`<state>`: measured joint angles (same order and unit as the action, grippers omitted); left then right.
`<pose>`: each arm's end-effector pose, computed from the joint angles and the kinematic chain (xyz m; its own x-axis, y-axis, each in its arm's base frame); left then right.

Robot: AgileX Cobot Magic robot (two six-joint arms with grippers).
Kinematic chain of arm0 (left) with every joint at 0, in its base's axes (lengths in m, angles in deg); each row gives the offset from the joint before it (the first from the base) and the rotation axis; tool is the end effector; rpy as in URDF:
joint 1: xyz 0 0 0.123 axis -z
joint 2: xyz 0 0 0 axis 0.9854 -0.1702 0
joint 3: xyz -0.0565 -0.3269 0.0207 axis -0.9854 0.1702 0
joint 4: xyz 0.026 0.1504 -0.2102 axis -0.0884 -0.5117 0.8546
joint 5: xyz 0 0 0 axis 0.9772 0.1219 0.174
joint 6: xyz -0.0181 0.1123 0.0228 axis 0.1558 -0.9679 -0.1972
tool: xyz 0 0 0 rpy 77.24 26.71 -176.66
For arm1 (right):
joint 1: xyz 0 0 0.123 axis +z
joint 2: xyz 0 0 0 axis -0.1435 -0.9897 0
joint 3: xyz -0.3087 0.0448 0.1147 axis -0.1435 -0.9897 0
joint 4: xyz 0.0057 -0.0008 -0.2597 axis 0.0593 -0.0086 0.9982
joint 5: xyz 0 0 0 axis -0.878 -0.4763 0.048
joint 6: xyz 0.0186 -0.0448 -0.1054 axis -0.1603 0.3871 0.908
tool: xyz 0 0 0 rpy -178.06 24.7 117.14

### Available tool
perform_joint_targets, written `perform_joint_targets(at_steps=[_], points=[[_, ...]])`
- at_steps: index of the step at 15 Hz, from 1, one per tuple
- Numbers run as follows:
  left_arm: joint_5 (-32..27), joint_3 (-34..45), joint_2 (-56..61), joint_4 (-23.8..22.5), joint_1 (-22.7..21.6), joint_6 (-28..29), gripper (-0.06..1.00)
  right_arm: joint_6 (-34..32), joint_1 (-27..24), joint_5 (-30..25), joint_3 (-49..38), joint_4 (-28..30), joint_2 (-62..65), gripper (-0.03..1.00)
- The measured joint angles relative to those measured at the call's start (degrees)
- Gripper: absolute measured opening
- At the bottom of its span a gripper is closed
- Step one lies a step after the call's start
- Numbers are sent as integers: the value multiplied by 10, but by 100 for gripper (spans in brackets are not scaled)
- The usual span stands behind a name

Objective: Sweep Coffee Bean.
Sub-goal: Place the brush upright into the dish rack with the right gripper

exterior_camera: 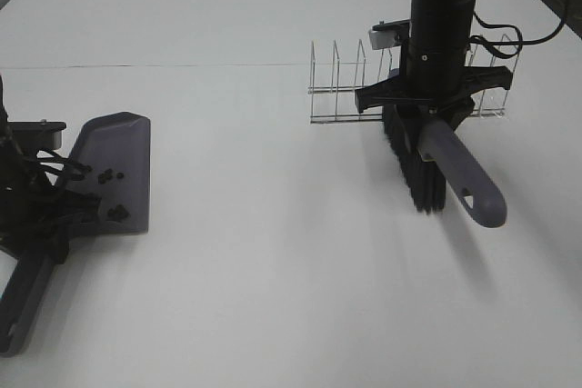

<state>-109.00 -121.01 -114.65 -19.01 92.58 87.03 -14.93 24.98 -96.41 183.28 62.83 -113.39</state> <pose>0.3250 -0.0720 0.1079 -0.9993 -0.0379 -0.0053 -0.0379 0.9993 -0.0075 0.4541 0.1178 0.1654 -0.9986 -0.0511 0.0137 -0.0527 0.9852 -0.1628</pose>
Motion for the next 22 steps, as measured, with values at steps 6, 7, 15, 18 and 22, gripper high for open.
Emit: perform_joint_targets(at_steps=[6,7,15,18,22], points=[[0,0,0,0,0,0,34,-1,-3,-25,105,27,-54,36],[0,0,0,0,0,0,34,-1,-5,-24,112,29,-54,36],[-3,0,0,1,0,0,34,48,-57,-9,226,-29,-95,36],[-3,0,0,1,0,0,34,48,-57,-6,234,-27,-98,36],[-4,0,0,1,0,0,34,48,-57,-6,234,-28,-127,36]])
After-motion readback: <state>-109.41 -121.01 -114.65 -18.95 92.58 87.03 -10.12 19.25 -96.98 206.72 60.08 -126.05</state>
